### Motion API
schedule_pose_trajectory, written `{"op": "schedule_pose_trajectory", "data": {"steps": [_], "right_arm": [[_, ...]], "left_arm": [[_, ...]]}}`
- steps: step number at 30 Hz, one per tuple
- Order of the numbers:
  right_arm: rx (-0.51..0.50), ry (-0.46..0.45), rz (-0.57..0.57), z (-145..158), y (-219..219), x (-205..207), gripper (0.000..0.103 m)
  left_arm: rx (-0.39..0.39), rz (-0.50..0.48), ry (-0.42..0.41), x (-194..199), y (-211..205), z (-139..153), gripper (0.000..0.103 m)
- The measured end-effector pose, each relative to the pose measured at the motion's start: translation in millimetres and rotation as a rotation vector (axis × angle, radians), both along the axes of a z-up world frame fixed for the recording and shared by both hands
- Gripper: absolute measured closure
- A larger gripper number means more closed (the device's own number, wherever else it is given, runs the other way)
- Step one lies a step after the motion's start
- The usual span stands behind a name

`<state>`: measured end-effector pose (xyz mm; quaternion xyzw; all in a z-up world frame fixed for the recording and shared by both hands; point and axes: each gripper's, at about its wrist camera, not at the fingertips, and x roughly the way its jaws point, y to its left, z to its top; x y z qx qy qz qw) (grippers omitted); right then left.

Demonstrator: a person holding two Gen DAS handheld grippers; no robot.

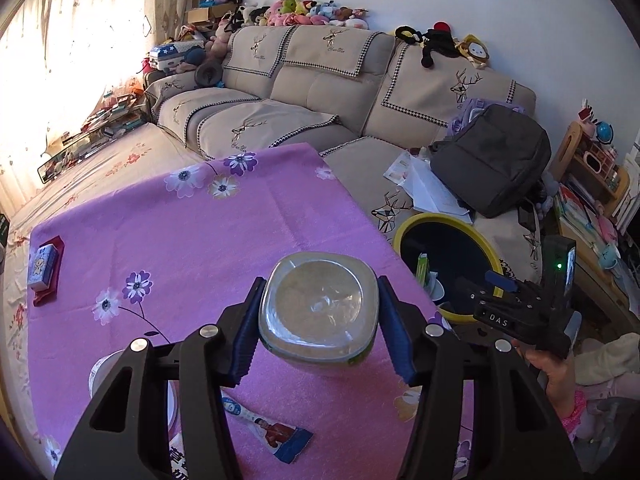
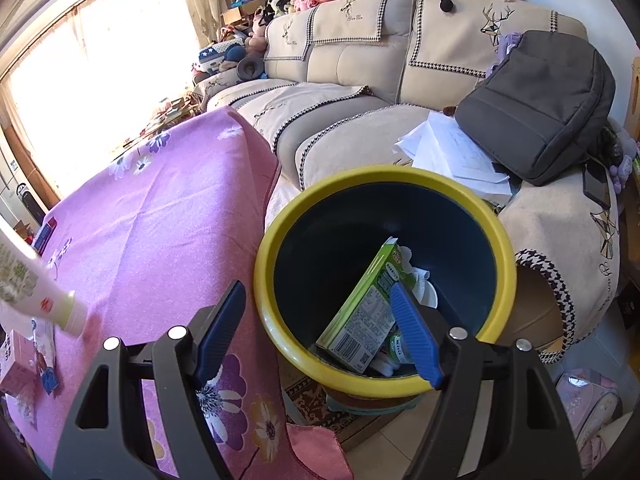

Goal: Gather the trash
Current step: 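Carry the milk bottle over the yellow bin and open the left gripper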

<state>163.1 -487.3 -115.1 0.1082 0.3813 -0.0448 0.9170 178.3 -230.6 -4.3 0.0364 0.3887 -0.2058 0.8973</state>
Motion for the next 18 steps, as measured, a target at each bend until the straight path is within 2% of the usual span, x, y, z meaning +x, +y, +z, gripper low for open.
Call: {"op": "schedule_pose_trajectory", "data": {"steps": [9,18], "right_arm": [[-0.027,-0.049,-0.071,19.8,-26.0,-23.5,0.032],[-0.021,-0.067,-0.146,27.8,-64.8,-43.4,0.032]], "left_arm": [[0.001,-0.092,-0.015,13.7,-53.7,8.8,0.049],[-0.010,-0.216,0.019,44.4,-150.0,0.2,0.049]]}}
